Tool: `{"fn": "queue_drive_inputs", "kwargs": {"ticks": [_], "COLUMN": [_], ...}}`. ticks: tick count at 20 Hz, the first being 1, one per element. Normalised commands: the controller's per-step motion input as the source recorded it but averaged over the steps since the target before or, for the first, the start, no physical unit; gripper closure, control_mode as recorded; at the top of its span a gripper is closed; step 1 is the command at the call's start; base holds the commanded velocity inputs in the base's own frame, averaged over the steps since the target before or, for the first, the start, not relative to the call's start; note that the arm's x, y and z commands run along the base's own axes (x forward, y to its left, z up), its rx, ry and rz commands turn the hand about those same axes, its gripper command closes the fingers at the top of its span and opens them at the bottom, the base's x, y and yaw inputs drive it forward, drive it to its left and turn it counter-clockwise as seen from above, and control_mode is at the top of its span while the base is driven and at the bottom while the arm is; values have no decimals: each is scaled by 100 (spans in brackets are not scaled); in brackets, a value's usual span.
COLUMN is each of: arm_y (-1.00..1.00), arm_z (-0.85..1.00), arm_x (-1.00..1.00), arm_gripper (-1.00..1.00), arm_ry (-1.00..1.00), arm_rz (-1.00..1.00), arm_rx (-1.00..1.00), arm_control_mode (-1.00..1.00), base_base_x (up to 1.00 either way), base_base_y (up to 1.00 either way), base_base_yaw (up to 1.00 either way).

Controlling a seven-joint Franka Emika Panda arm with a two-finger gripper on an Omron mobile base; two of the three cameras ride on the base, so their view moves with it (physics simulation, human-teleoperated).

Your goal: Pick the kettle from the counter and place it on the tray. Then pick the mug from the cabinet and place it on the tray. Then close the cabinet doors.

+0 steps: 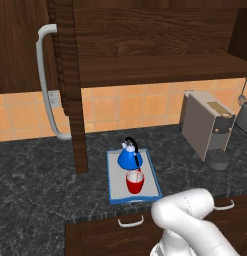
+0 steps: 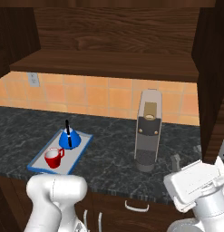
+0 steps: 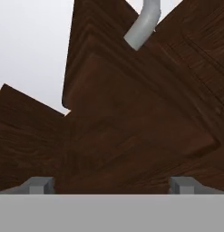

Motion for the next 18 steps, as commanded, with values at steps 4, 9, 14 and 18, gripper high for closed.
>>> {"fn": "queue_drive_inputs", "kwargs": {"ticks": [4, 9, 14, 18], "arm_y": [-34, -21, -12, -32], "arm_z": [40, 27, -19, -43], "arm_x": [0, 0, 0, 14], "arm_gripper": [-100, -100, -100, -100], "arm_ry": [-9, -10, 0, 2], "arm_rz": [-4, -10, -14, -10], "arm_rx": [-1, -6, -6, 0], "arm_control_mode": [-100, -100, -100, -100], "base_base_x": [0, 0, 0, 0], "base_base_y": [0, 0, 0, 0], "base_base_yaw": [0, 0, 0, 0]}}
